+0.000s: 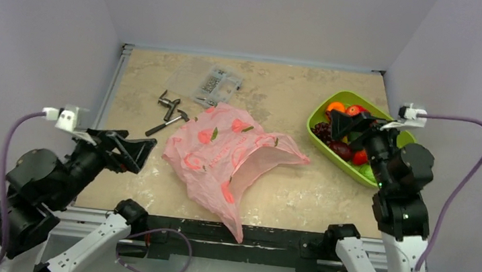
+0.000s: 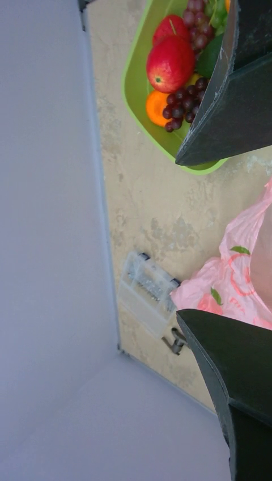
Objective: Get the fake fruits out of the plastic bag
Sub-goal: Reset both arms
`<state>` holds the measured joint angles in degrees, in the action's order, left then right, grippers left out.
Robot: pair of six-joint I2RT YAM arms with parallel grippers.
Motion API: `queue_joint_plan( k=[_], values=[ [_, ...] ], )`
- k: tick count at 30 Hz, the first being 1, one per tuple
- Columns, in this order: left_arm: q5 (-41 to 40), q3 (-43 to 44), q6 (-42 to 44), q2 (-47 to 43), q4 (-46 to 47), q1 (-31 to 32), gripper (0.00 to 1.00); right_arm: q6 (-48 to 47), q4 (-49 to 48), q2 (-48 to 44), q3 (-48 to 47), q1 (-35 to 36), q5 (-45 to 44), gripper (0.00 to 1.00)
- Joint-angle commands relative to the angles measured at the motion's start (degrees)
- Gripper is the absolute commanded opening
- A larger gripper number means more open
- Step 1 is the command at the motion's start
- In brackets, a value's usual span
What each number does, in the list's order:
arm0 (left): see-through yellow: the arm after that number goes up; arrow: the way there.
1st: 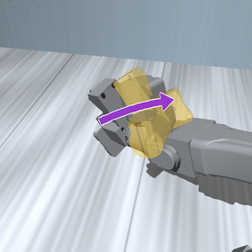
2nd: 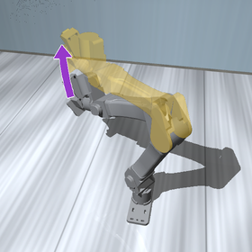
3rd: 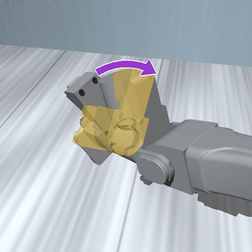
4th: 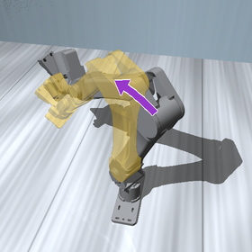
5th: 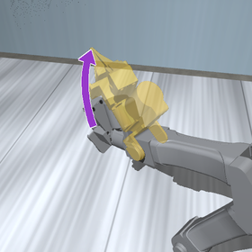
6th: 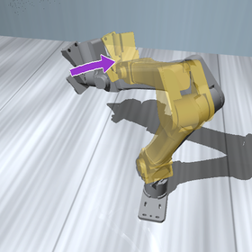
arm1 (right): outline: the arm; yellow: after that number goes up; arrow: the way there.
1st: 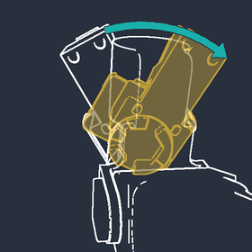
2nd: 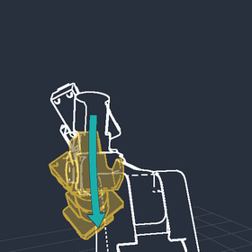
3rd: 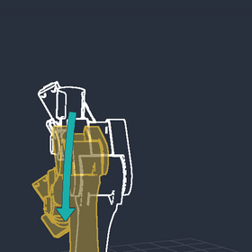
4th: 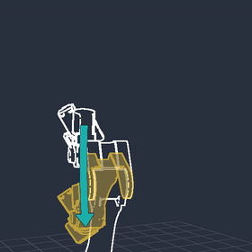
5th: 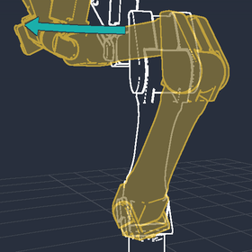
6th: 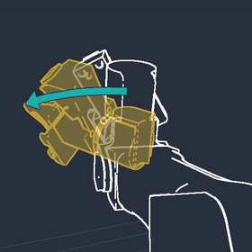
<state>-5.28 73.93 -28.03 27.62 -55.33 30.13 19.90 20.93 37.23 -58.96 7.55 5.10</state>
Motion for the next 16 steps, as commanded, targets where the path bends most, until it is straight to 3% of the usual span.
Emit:
queue_joint_plan(
  k=[1,7,13,16],
  values=[
    [-6.35,2.77,4.11,-5.27,3.30,0.19,1.00,0.09,3.78,-5.67,-6.88,-0.08,-4.42,0.99],
    [-10.37,0.75,5.11,-12.75,7.44,0.22,1.00,2.61,4.02,-10.39,-10.46,-0.09,-13.02,0.99],
    [-10.88,1.38,4.60,-13.62,5.53,0.18,1.00,5.42,1.01,-14.26,-7.30,-0.09,-17.16,0.99],
    [-10.82,1.48,3.70,-13.51,4.60,0.24,1.00,6.07,4.67,-11.78,-9.13,-0.13,-19.05,0.99]
  ],
)
